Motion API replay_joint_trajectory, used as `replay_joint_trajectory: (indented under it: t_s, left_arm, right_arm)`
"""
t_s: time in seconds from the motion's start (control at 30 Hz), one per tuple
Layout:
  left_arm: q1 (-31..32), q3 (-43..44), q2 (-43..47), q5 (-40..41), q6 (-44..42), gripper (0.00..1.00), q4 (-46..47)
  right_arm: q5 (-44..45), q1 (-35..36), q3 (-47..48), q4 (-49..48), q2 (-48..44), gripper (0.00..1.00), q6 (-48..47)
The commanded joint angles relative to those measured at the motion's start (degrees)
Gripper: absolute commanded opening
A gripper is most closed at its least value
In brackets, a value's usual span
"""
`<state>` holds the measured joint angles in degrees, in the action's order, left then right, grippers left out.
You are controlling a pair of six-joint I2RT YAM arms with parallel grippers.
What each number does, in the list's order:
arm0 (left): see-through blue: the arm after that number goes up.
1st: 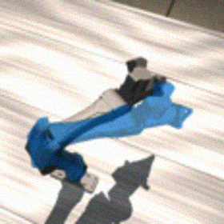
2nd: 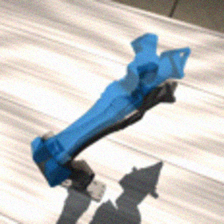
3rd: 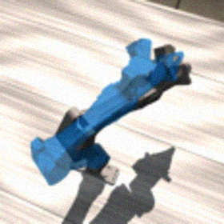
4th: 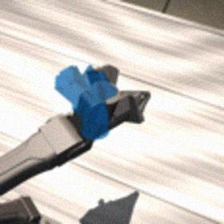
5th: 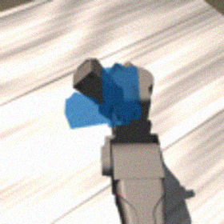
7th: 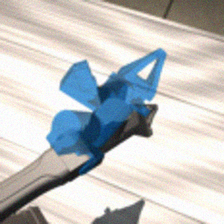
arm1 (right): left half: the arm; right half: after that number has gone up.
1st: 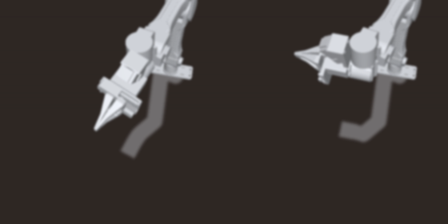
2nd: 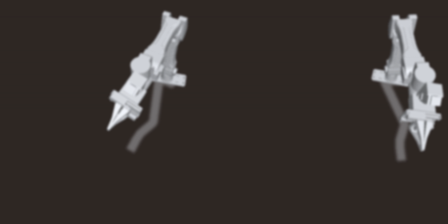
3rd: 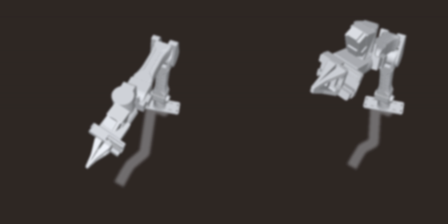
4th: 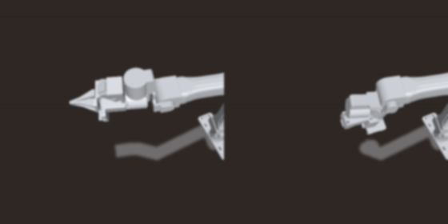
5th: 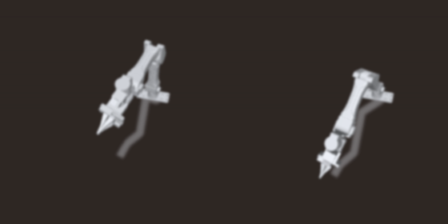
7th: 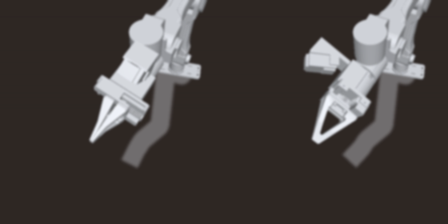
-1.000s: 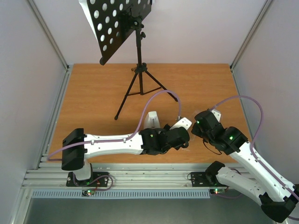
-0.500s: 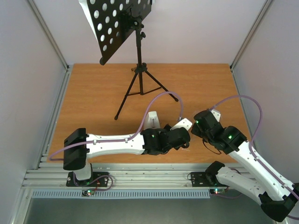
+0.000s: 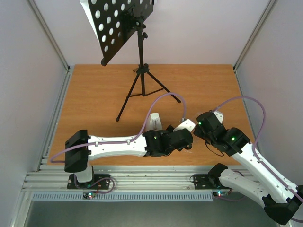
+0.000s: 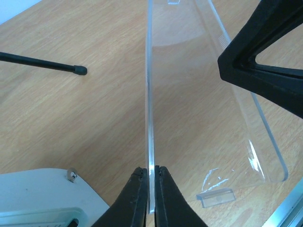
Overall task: Pack up the instrument practice props
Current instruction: Pick up the cover of the metronome from the center of the board.
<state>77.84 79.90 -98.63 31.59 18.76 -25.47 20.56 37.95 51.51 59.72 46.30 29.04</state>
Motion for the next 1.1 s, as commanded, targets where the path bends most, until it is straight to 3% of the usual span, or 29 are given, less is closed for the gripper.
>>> replay_joint_trajectory:
  t_s: [0.0,0.27,0.53,0.67,0.97,1.07]
  left_arm:
    - [0.3,0.5,-0.9,0.5,-0.3,0.02,4.0]
    - [0.3,0.5,-1.0,0.0,-1.3,0.0,4.6]
    - [0.3,-0.4,-0.8,0.4,-0.1,0.0,4.0]
    - [-0.2,-1.0,-0.4,0.1,0.9,0.0,3.9]
    - [-2.7,-4.7,2.1,-4.0,4.2,0.0,4.5]
    - [-3.2,-6.9,4.3,-6.5,5.6,0.0,5.6]
  right_arm:
    - [-0.4,0.5,0.5,-1.6,0.1,0.02,1.3]
    - [-0.5,0.5,0.2,-2.0,0.4,0.02,1.1]
    - [-0.7,0.5,0.2,-1.7,-0.6,0.21,-0.3]
    - [-0.4,0.5,0.0,-1.1,-1.6,0.38,-1.0]
    - [0.4,0.5,0.7,1.5,-7.9,0.66,-4.4]
    - [2.5,0.5,1.6,3.7,-11.2,0.67,-6.5]
